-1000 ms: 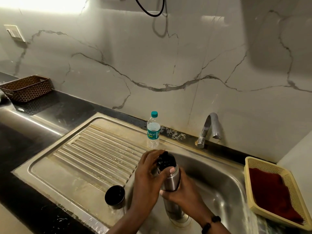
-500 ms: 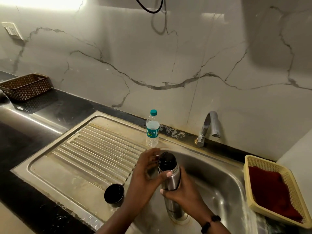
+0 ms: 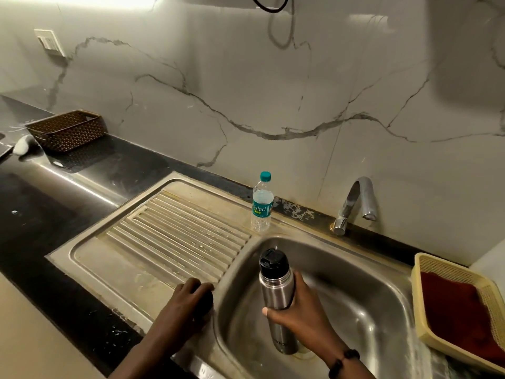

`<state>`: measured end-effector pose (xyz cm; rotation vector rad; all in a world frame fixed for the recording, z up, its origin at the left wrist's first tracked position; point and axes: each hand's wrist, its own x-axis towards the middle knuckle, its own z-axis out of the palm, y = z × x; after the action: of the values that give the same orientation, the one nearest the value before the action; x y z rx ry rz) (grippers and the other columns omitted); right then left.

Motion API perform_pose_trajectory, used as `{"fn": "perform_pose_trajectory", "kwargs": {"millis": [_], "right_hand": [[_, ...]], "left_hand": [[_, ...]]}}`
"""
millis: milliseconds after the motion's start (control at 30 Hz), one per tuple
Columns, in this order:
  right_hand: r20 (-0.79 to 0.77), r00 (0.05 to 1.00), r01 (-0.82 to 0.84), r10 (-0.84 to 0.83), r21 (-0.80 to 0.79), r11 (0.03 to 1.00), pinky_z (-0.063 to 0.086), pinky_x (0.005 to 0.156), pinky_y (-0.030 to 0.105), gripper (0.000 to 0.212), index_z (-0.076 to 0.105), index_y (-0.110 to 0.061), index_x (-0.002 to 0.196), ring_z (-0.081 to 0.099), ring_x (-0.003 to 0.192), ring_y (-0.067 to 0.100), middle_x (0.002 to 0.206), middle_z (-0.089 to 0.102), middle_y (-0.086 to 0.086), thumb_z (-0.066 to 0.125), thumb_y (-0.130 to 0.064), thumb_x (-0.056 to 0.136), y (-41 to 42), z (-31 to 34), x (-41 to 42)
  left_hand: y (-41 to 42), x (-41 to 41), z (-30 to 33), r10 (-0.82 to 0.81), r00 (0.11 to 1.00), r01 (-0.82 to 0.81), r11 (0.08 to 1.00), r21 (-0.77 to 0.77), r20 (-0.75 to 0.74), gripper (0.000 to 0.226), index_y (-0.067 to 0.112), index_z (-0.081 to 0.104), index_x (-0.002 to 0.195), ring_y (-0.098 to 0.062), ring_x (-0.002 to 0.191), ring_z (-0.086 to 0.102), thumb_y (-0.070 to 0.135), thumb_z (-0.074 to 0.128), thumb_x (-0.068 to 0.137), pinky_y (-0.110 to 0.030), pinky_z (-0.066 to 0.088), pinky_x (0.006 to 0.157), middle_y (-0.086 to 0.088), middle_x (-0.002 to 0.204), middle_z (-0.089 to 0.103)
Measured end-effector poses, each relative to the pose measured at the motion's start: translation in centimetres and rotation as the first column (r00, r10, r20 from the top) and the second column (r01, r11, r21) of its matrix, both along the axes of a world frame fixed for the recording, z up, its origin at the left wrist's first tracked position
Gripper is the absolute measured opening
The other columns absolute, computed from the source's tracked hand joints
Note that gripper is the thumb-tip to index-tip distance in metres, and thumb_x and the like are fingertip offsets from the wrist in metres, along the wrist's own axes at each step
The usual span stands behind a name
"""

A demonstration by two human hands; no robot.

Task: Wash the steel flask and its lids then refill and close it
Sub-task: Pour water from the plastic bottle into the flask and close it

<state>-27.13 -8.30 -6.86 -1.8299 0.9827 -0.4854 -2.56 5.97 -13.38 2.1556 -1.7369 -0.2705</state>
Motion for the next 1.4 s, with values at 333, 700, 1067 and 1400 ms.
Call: {"fn": "perform_pose_trajectory", "kwargs": {"millis": [333,700,1067,1400], "right_hand": [[-0.013,1.0,0.019,-0.02,-0.048,0.999,0.053,0.078,0.022,0.065,0.051,-0.041,0.109,0.064,0.092,-0.002,0.104,0.065,-0.026,0.087,-0.034,0.055,-0.1,0.1,-1.2],[0.008,0.999,0.046,-0.046,-0.129,0.991,0.051,0.074,0.016,0.068,0.05,-0.047,0.113,0.063,0.092,-0.003,0.103,0.066,-0.024,0.085,-0.032,0.057,-1.0,1.9,-2.7],[-0.002,0.999,0.053,-0.054,-0.156,0.986,0.055,0.082,0.026,0.069,0.048,-0.044,0.114,0.062,0.097,-0.001,0.107,0.065,-0.018,0.084,-0.04,0.055,-1.6,2.4,-3.6],[0.0,0.996,0.083,-0.084,-0.141,0.987,0.054,0.08,0.022,0.065,0.049,-0.043,0.111,0.062,0.095,-0.002,0.104,0.066,-0.016,0.085,-0.04,0.057,-2.0,3.0,-3.7]], "left_hand": [[-4.4,-5.0,9.2,0.104,0.651,-0.368,0.91,-0.192,-0.752,0.064,0.03,0.054,0.113,-0.009,0.078,0.068,0.06,0.085,0.065,-0.022,0.052,0.06,0.001,0.097,0.069],[-8.7,-11.2,13.7,-0.138,0.604,-0.24,0.908,-0.344,-0.785,0.054,0.03,0.057,0.111,-0.014,0.095,0.071,0.027,0.091,0.069,-0.032,0.058,0.082,0.006,0.106,0.072],[-10.2,-12.6,13.4,-0.135,0.783,-0.087,0.943,-0.322,-0.607,0.06,0.043,0.051,0.113,-0.005,0.102,0.059,0.063,0.079,0.063,-0.032,0.054,0.087,0.013,0.11,0.056],[-11.2,-13.4,14.5,-0.072,0.813,-0.1,0.961,-0.26,-0.578,0.081,0.04,0.04,0.125,0.0,0.111,0.044,0.077,0.066,0.058,-0.007,0.041,0.081,0.015,0.129,0.037]]}}
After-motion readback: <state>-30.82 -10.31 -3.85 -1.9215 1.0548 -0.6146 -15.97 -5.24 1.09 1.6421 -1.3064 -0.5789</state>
